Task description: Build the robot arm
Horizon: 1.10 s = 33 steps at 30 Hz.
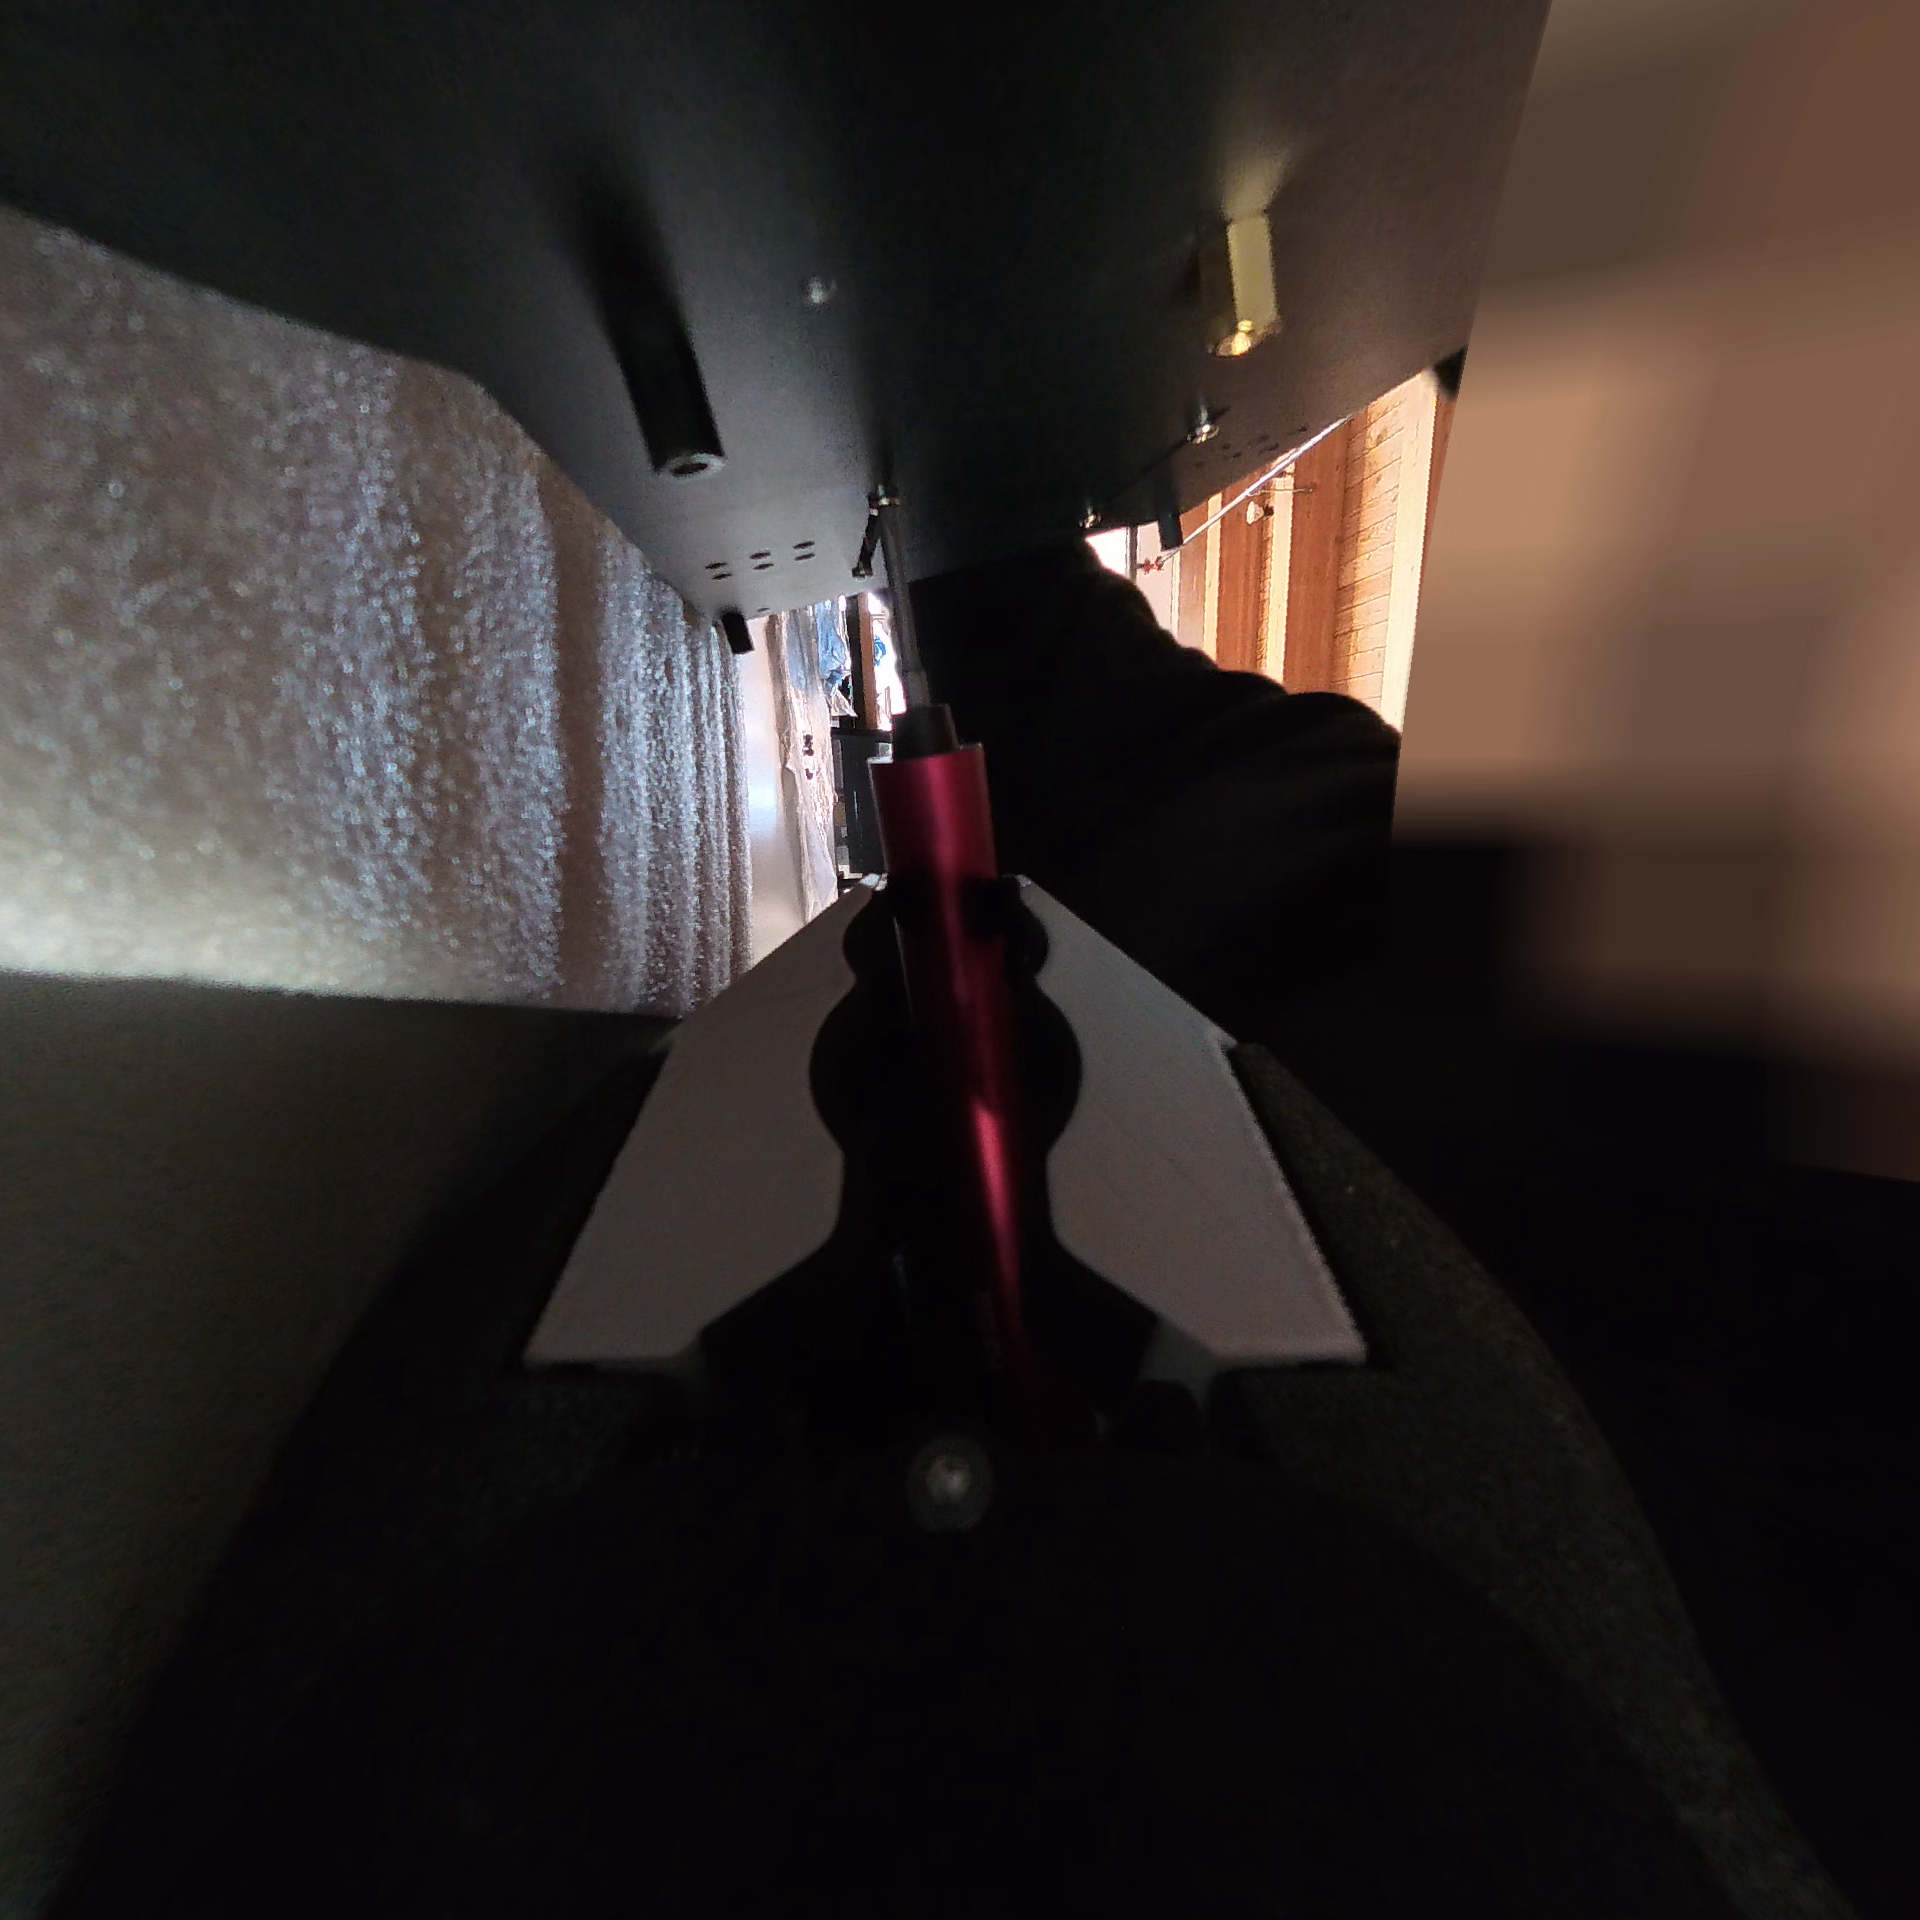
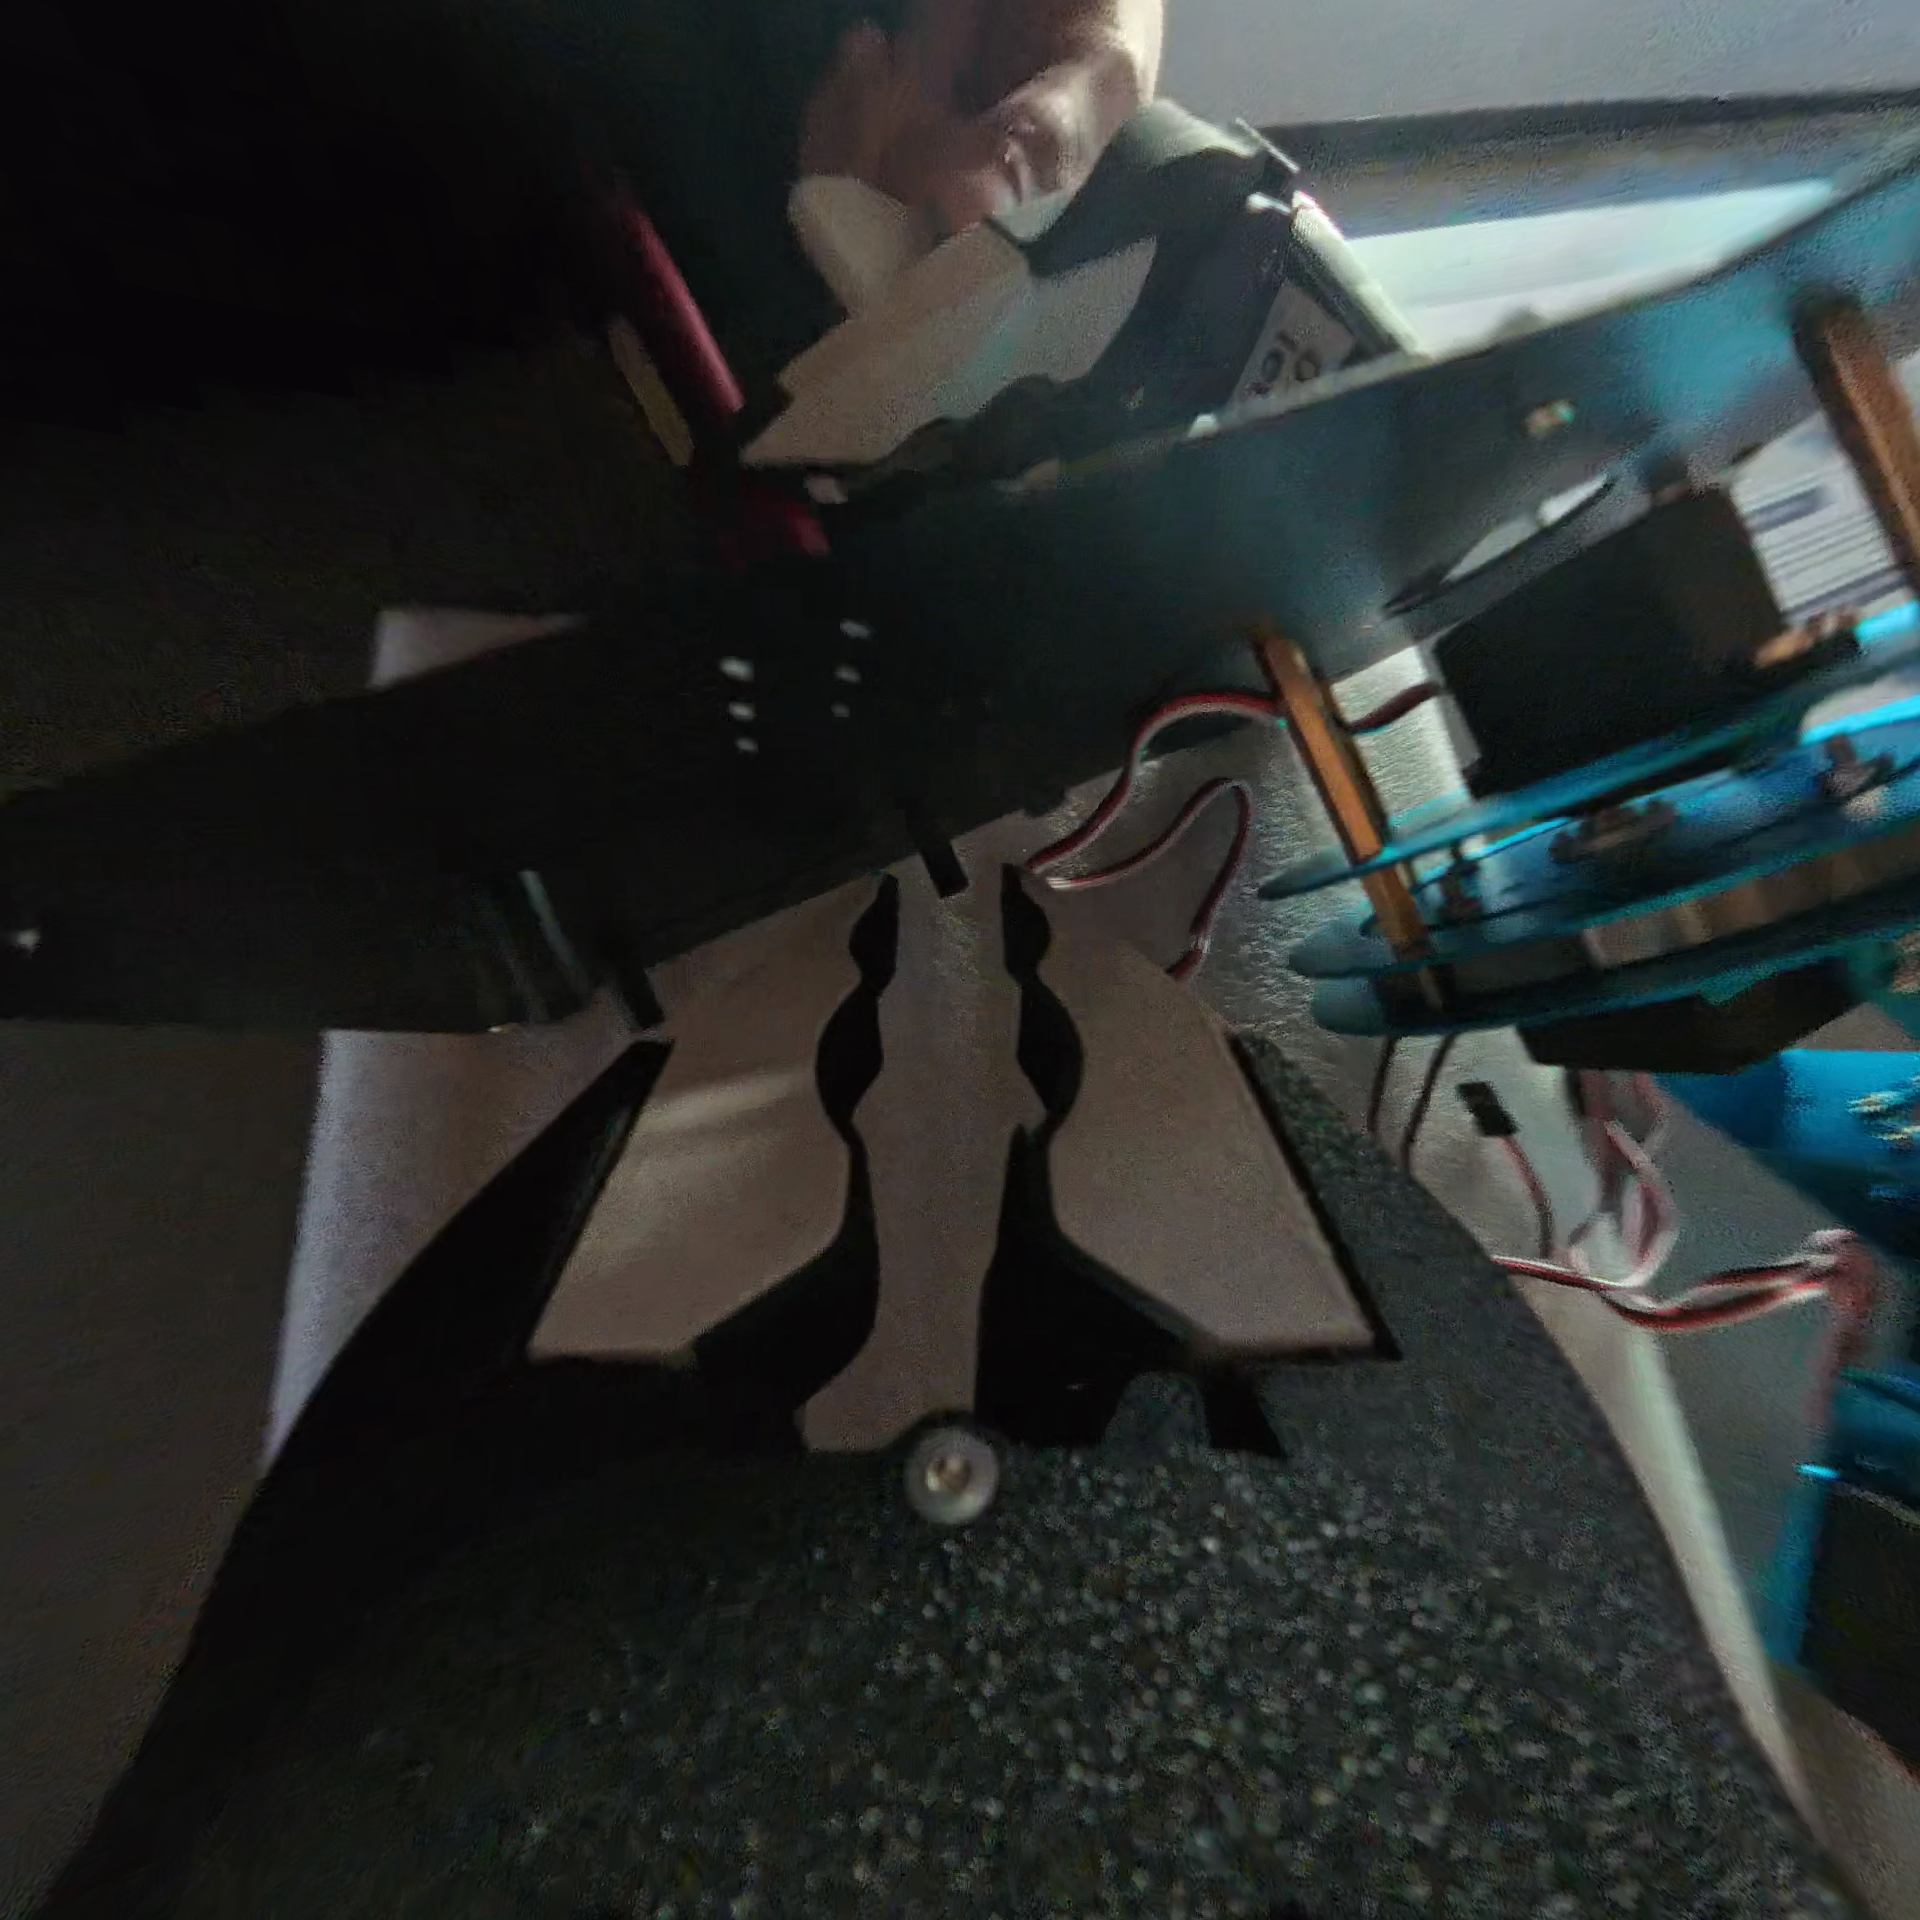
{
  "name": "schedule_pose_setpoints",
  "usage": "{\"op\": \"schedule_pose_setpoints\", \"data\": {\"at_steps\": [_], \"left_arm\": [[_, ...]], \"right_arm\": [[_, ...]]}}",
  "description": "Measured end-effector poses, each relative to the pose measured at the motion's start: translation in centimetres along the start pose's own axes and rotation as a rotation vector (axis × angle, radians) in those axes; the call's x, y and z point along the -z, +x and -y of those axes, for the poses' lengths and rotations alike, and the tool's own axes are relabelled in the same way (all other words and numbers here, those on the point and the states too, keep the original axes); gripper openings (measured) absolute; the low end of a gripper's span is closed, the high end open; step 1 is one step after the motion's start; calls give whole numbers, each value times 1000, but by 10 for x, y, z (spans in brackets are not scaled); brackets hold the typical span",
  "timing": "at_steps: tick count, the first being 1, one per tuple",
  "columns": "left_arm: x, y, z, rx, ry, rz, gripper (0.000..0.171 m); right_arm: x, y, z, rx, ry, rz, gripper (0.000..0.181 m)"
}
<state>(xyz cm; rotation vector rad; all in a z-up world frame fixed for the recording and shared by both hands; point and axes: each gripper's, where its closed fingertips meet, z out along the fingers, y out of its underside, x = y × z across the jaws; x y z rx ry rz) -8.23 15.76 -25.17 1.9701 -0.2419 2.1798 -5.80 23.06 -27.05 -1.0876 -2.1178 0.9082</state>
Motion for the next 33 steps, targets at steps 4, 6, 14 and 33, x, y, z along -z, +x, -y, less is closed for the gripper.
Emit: {"op": "schedule_pose_setpoints", "data": {"at_steps": [4, 6, 14, 33], "left_arm": [[0, -1, 0, -1, -2, 4, 19], [-1, -1, -1, -3, -3, 11, 19], [-2, -4, -2, -10, -12, 31, 19], [-1, -3, -5, -7, -66, 28, 20]], "right_arm": [[-5, -1, 6, 145, -1, -81, 6], [-5, -2, 5, 20, -17, -5, 5], [-5, -8, 6, -530, -43, 446, 3], [123, 37, 18, -655, -179, -621, 24]]}}
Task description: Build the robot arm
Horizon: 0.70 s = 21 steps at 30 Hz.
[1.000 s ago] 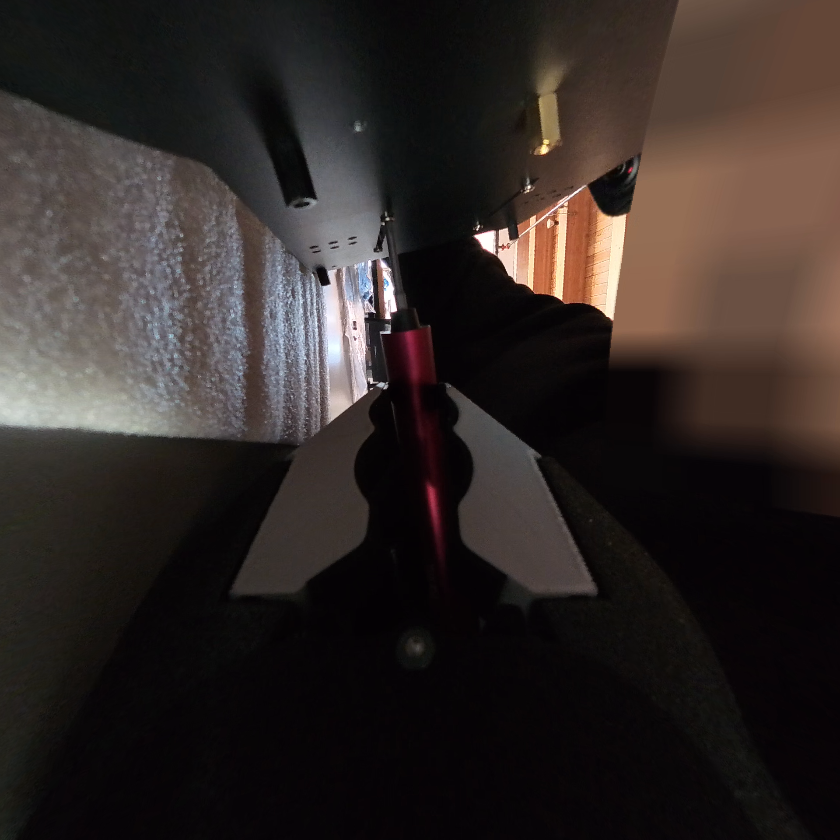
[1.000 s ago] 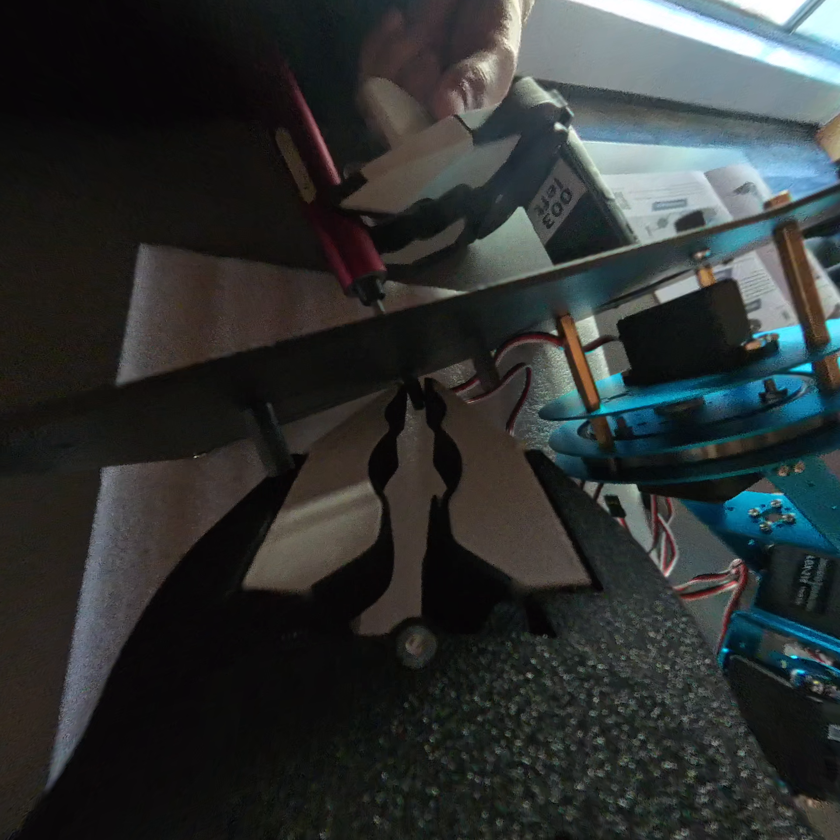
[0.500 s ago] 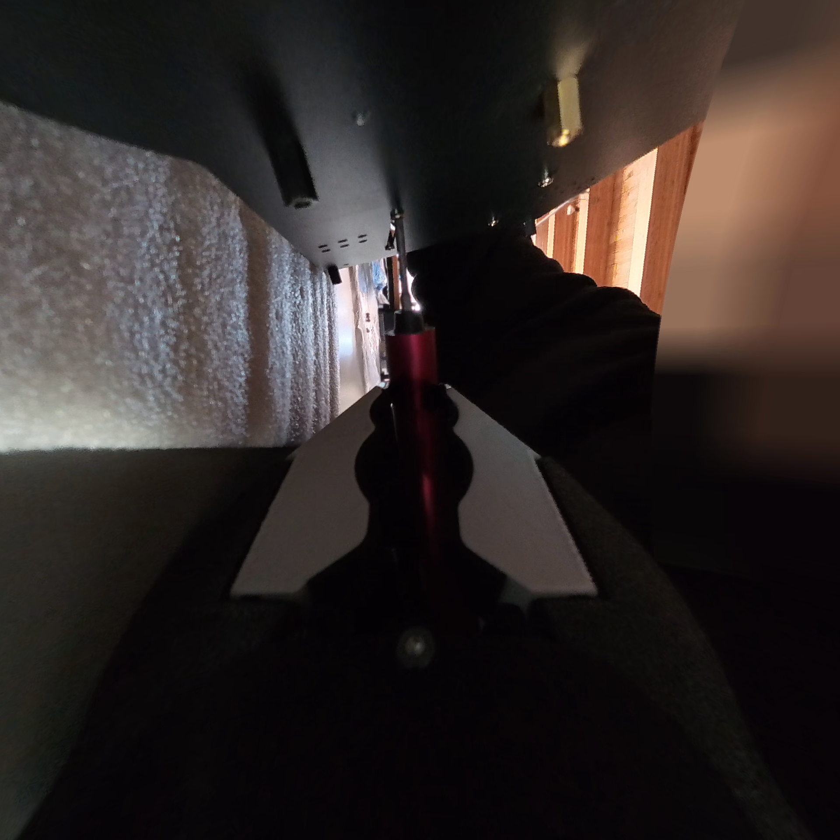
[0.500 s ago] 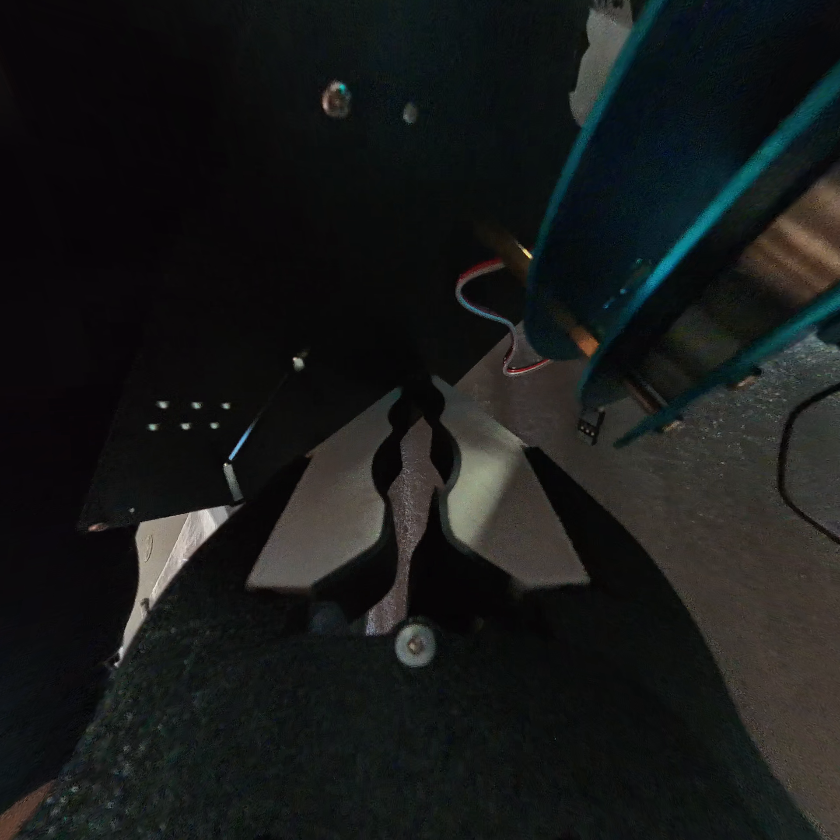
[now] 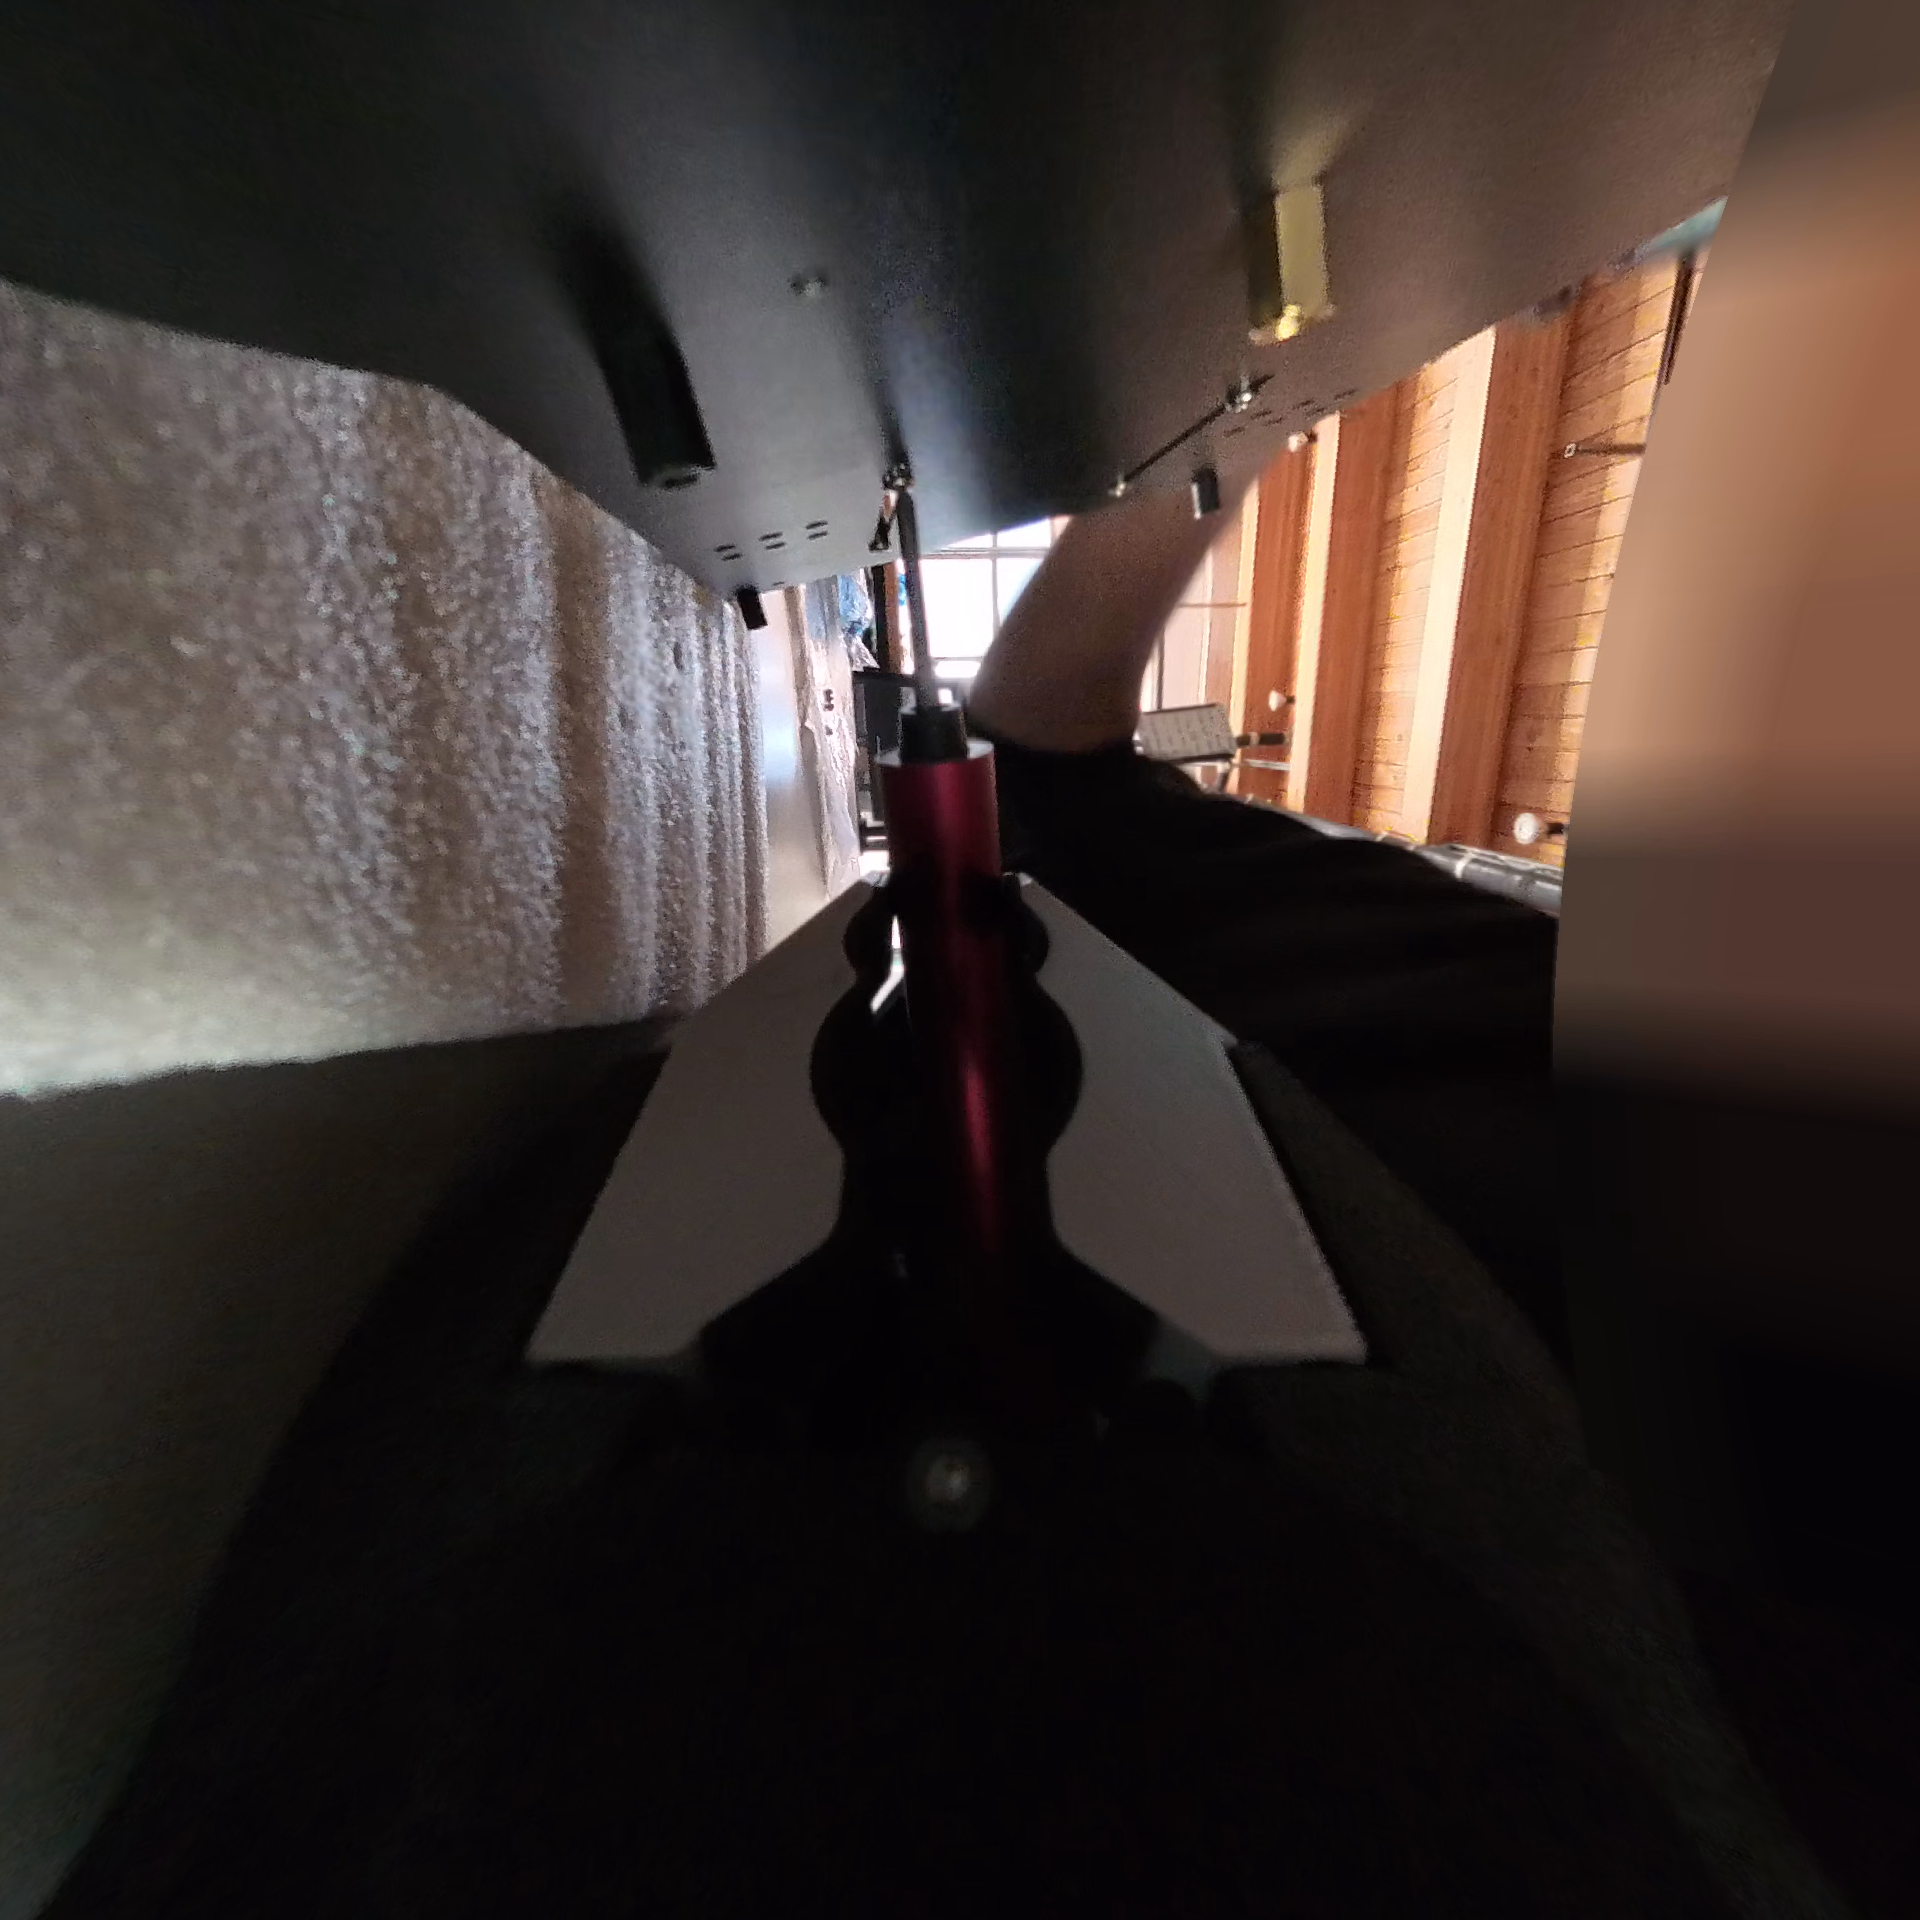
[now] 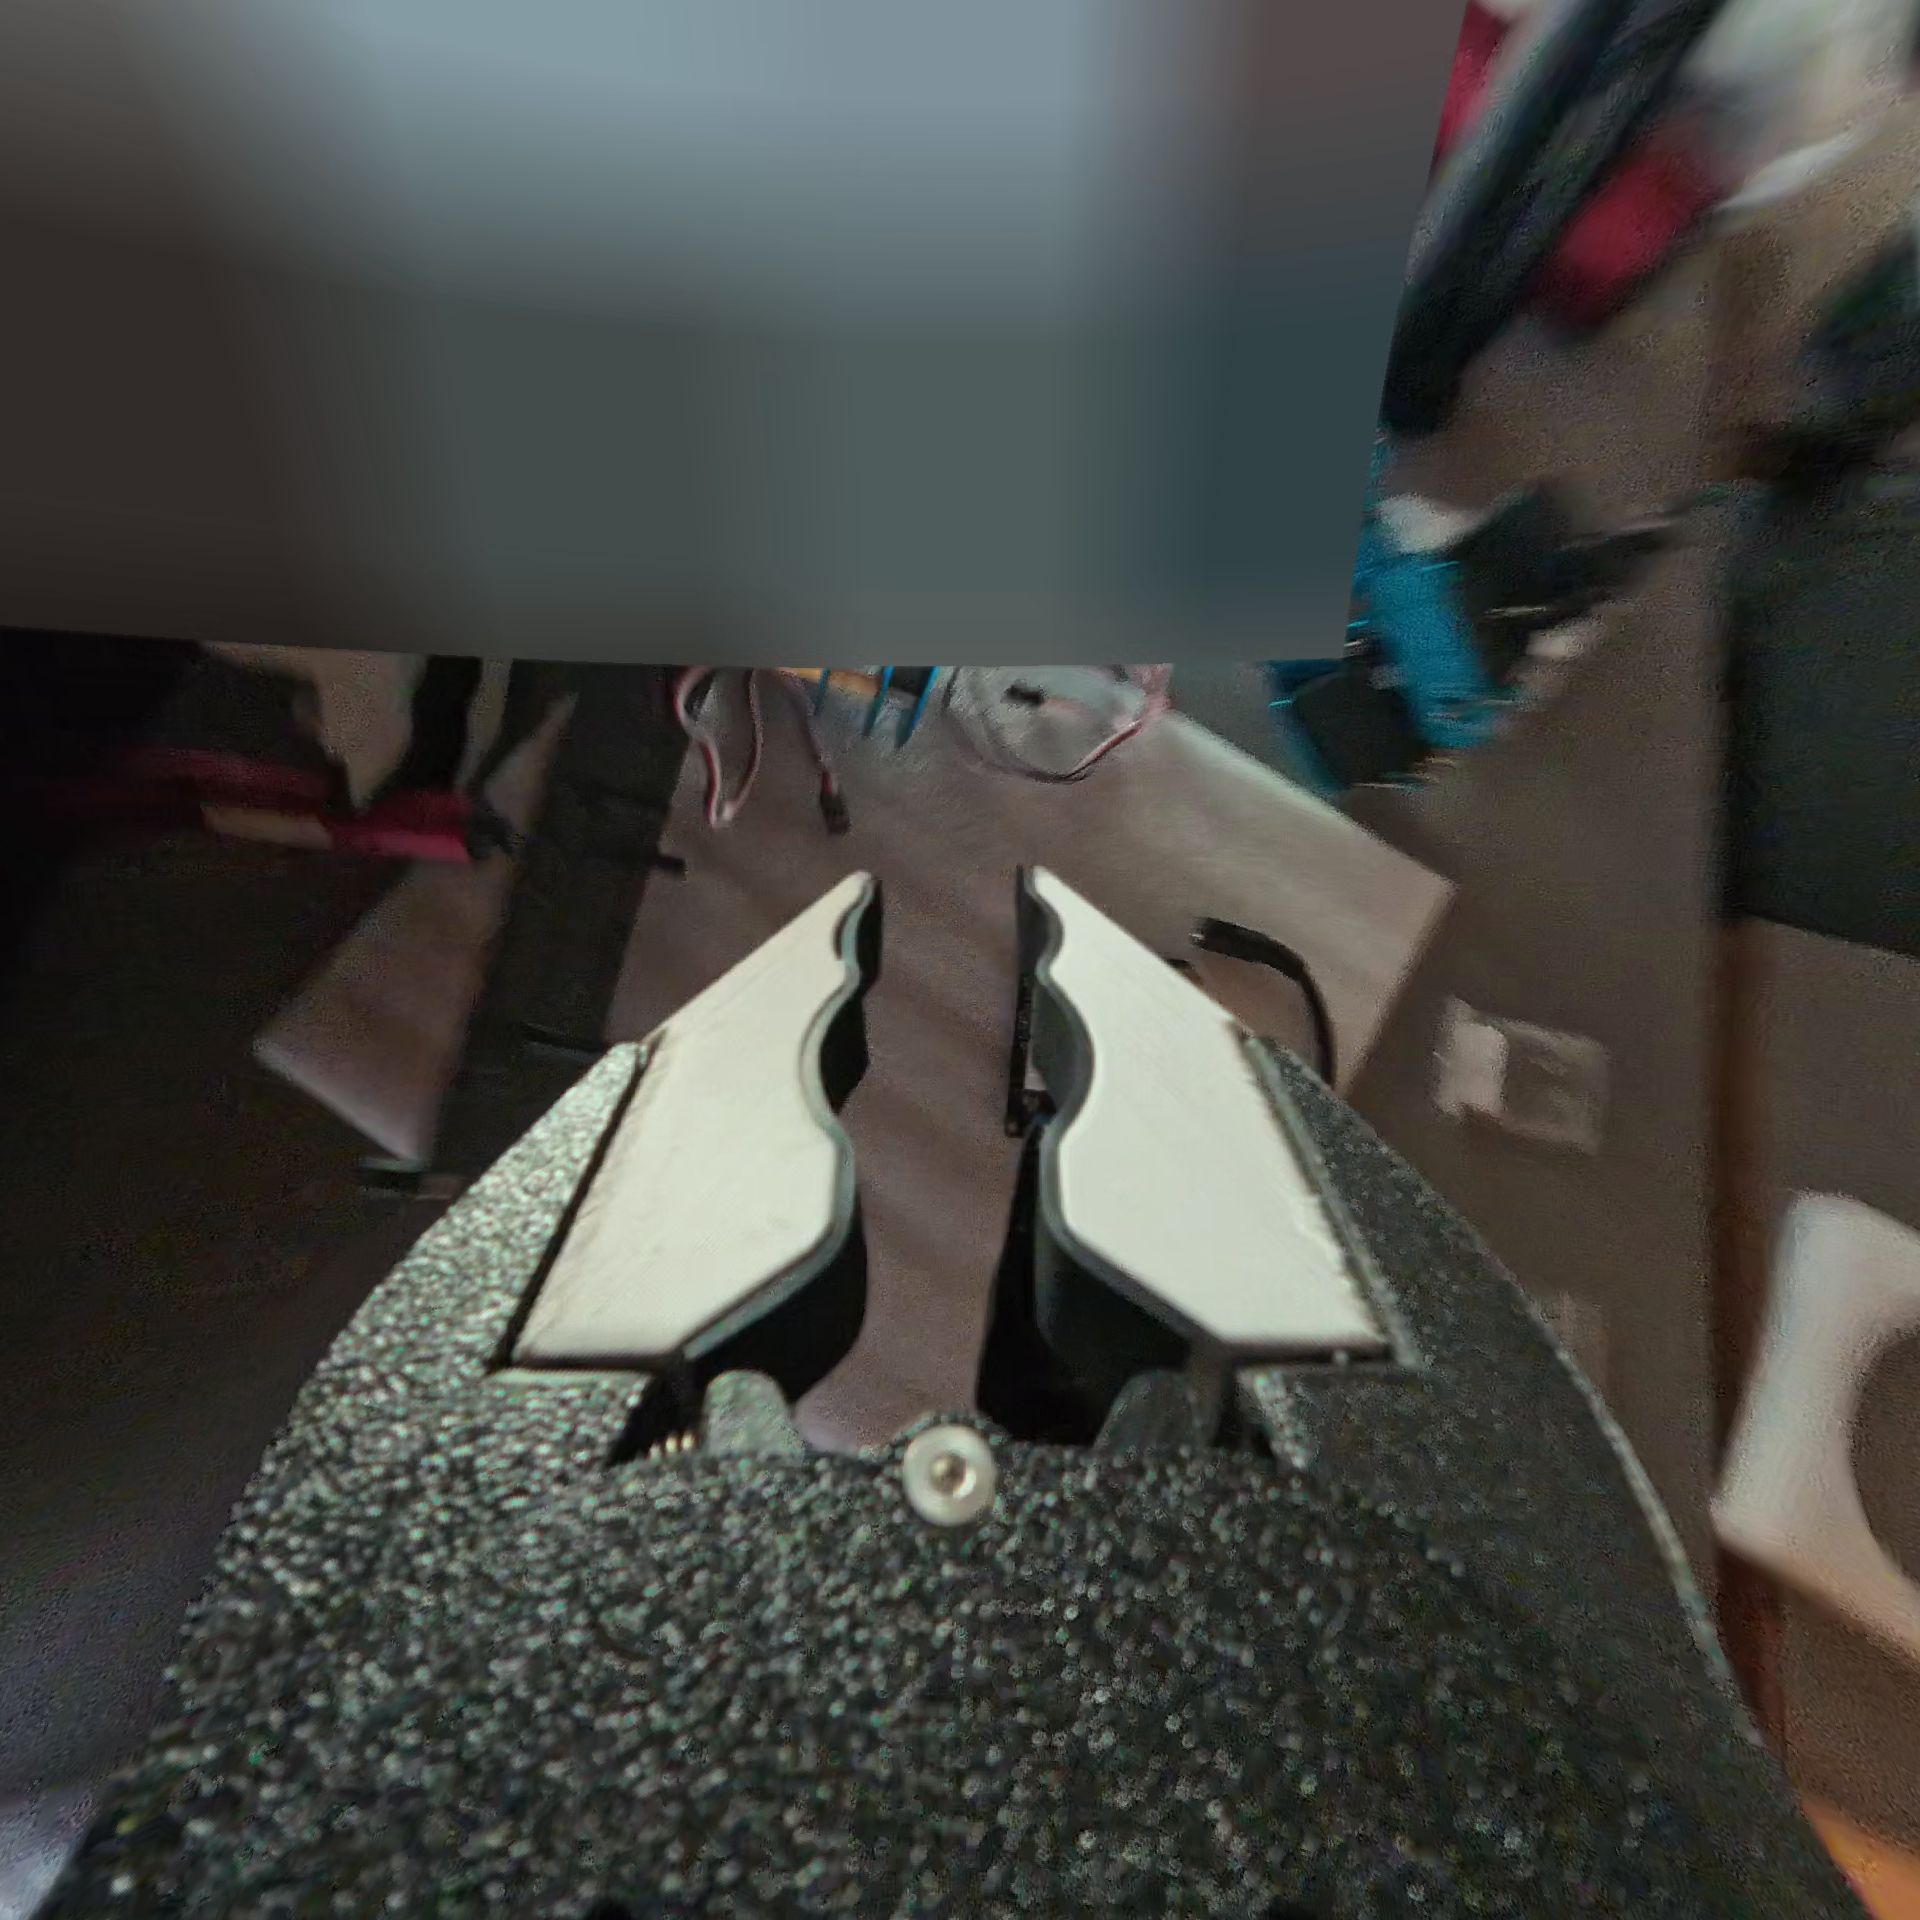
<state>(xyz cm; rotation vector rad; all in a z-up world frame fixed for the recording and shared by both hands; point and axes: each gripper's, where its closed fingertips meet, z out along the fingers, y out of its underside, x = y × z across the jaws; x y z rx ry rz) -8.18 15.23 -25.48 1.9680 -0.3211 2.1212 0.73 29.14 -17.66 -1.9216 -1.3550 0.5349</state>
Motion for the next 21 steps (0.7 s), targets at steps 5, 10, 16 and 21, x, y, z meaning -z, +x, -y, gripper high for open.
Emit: {"op": "schedule_pose_setpoints", "data": {"at_steps": [5, 10, 16, 21], "left_arm": [[-2, -1, 3, 1, 16, 6, 19], [-2, -1, 3, 0, 17, 7, 19], [-1, -1, 2, 0, 12, 5, 19], [-1, -2, 2, -1, 11, 12, 19]], "right_arm": [[54, -78, 5, -200, 122, -387, 35], [-23, -188, -16, -627, 280, -257, 43], [-59, -194, -3, -824, 536, -129, 54], [-65, -193, 0, -748, 514, -64, 47]]}}
